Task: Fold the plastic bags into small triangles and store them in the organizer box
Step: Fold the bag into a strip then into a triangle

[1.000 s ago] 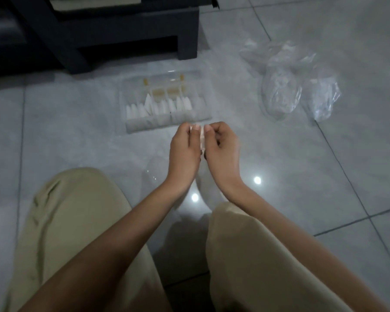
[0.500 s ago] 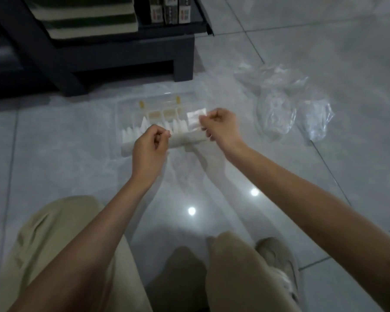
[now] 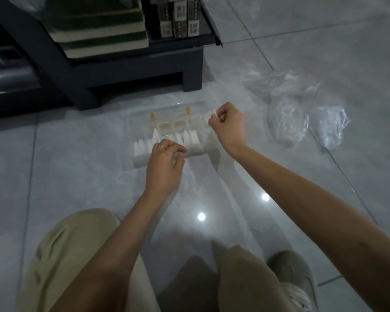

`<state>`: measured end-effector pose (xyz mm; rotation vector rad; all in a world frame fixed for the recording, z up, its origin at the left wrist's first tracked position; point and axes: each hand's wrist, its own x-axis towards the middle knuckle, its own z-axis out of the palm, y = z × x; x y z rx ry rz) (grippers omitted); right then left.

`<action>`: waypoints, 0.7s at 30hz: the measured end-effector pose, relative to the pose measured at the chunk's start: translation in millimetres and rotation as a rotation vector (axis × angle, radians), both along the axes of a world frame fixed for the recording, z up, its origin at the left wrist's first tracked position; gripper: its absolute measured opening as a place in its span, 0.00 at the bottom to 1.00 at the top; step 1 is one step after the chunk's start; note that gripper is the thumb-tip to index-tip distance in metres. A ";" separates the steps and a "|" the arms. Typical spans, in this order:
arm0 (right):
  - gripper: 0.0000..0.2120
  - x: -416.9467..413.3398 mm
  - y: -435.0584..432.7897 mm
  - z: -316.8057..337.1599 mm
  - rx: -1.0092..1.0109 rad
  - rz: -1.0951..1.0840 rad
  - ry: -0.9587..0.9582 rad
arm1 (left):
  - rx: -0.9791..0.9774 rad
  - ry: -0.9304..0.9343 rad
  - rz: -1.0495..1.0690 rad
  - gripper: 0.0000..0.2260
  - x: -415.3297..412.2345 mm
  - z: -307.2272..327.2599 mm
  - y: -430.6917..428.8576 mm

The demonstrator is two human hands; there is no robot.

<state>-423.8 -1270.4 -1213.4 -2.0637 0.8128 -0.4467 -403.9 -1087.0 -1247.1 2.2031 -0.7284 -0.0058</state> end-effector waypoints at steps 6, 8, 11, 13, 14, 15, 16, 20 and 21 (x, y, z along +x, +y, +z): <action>0.05 -1.1 5.4 -2.9 -0.034 0.109 0.015 | 0.014 -0.005 0.007 0.07 -3.0 0.0 -2.0; 0.06 1.6 11.6 -2.8 -0.041 0.104 -0.043 | 0.019 -0.001 0.008 0.07 -3.5 -0.3 -2.0; 0.07 6.2 14.5 -5.4 -0.017 0.078 -0.124 | 0.022 0.004 0.004 0.08 -4.5 -0.4 -1.8; 0.05 7.7 11.6 -7.2 -0.051 0.126 -0.028 | 0.021 0.002 0.001 0.08 -5.0 0.0 -1.9; 0.04 8.1 9.9 -7.2 -0.089 0.157 0.046 | 0.022 0.001 0.001 0.07 -5.0 -0.1 -1.8; 0.04 8.7 8.6 -6.7 -0.148 0.190 0.121 | 0.023 0.002 0.003 0.07 -5.0 -0.3 -1.7; 0.03 9.0 8.3 -5.2 -0.228 0.228 0.189 | 0.022 0.002 0.005 0.07 -4.9 -0.6 -1.7; 0.05 13.4 12.9 -0.6 -0.461 0.315 0.367 | 0.021 0.015 0.013 0.07 -4.8 -1.5 -3.0; 0.06 15.3 14.9 0.1 -0.479 0.310 0.403 | 0.024 0.020 0.013 0.07 -4.7 -1.6 -3.1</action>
